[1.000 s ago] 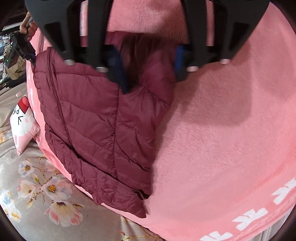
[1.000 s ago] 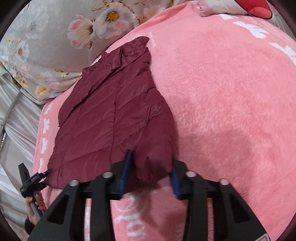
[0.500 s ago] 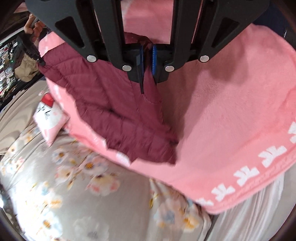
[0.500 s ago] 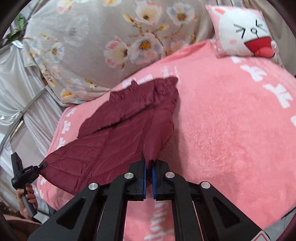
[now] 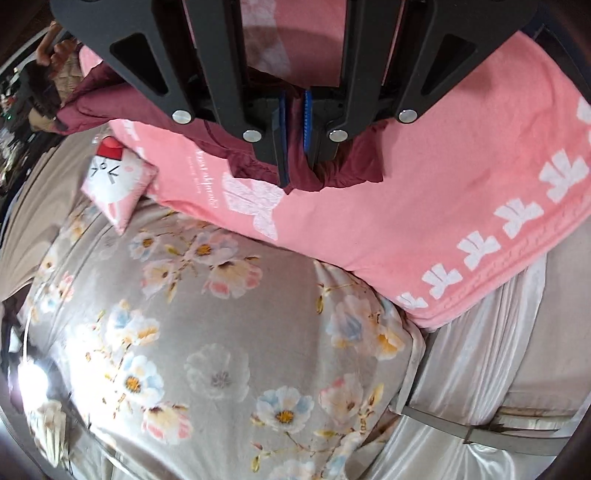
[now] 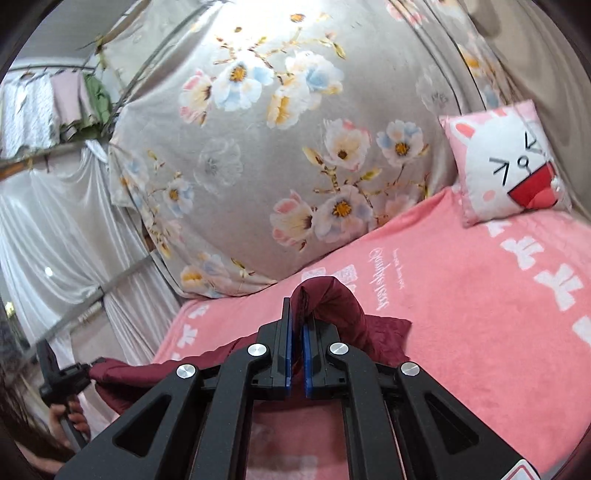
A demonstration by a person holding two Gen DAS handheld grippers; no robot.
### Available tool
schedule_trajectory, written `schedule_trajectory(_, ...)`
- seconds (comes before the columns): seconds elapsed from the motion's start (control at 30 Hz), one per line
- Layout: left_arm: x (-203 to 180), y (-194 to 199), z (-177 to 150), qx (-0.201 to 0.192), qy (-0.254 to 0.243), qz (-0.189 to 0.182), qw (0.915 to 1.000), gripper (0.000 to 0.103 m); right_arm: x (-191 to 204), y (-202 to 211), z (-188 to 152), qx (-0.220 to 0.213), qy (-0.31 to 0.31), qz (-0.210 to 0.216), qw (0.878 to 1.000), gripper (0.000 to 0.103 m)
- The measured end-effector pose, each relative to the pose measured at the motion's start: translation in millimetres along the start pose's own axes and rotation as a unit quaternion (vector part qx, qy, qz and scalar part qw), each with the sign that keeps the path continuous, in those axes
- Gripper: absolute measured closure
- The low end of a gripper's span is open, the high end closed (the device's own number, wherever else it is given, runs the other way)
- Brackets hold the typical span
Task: Fold large clothes
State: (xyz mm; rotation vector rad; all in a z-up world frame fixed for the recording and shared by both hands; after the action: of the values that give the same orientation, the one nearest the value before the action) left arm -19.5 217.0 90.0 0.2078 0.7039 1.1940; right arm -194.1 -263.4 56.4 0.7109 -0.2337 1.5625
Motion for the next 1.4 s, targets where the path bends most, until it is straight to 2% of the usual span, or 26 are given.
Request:
schedule_trajectory(0.23,24.2,-115.8,9.1,0.072,-0.014,0.064,0.9953,0.097,-45.4,-119.2,7.8,0.076,-0.047,-0.046,0.995,0.099)
schedule_trajectory(0.37,45.8,-181.1,5.2,0.113,0.005,0.086,0.9898,0.097,-68.1,-175.3,6.7,0.109,-0.064,-0.066,0.990,0.099)
schedule_trajectory(0.57,60.1,-241.5,-6.9,0.151,-0.002,0.127,0.9803,0.097,-91.7,-236.7,2.4,0.136,-0.075,-0.089,0.984,0.099)
schedule_trajectory(0.8,74.0,-287.1,-12.4,0.181,0.002,0.142,0.9731,0.097,-112.5,-283.6,-2.9,0.157,-0.087,-0.113,0.977,0.099)
schedule_trajectory(1.07,89.7,-322.8,-30.8,0.210,0.011,0.144,0.9669,0.097,-141.1,-319.1,-22.4,0.190,-0.098,-0.137,0.967,0.099)
schedule_trajectory(1.4,102.6,-346.8,-47.4,0.219,0.019,0.130,0.9669,0.095,-163.8,-347.2,-49.5,0.216,-0.093,-0.157,0.959,0.101)
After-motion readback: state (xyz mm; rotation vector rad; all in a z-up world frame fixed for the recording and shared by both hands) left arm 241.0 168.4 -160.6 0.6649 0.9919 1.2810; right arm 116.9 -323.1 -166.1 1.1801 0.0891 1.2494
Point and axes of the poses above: each gripper's, at about its wrist camera, not at the fingertips, and y roughly against the way its jaws point, x to its left, z to its top, the point moved 6 cm from there along -y, roughly the way its jaws point, and after that the axes turned 5 degrees about x, right-handed, at the moved point
